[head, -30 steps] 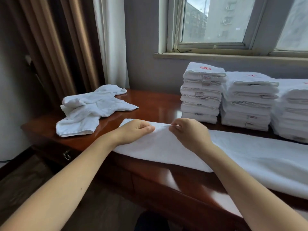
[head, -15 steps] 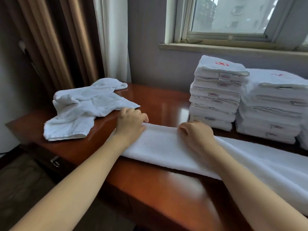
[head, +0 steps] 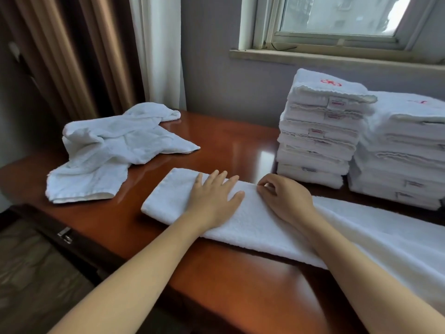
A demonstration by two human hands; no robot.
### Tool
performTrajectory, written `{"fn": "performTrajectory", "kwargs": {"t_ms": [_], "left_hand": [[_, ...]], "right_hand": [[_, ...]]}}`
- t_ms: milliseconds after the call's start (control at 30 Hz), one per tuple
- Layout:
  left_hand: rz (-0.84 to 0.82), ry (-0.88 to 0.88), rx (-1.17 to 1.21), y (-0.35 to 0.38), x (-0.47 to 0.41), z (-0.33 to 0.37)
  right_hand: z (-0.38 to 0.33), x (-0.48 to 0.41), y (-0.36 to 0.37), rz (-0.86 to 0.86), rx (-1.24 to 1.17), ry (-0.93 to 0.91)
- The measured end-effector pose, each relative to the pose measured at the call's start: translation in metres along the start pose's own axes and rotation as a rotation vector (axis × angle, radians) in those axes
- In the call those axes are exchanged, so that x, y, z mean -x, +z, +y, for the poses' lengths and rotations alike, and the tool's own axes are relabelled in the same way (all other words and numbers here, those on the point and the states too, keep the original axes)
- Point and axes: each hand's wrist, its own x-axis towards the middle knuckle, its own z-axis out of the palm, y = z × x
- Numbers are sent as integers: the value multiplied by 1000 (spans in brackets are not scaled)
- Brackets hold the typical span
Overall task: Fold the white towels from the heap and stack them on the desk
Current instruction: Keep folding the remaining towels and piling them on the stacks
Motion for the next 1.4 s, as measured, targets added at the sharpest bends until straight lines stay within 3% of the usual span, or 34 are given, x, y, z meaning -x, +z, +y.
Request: {"fn": "performTrajectory", "kwargs": {"t_ms": [300, 500, 667, 867, 1167, 1400], "left_hand": [[-35, -65, -44, -20, 9, -60], [17, -2, 37, -28, 19, -63], [153, 138, 266, -31, 31, -7], [119, 382, 484, -31, 44, 105], [99, 533, 289, -17, 42, 198], [69, 520, 238, -12, 32, 219]], "right_hand": [[-48, -8, 25, 28, 9, -3], [-55, 5, 3, -44, -21, 72], [-14, 35, -47, -44, 29, 206], [28, 84, -106, -101, 41, 304], [87, 163, -165, 15, 143, 401], [114, 192, -204, -76, -101, 473]]}}
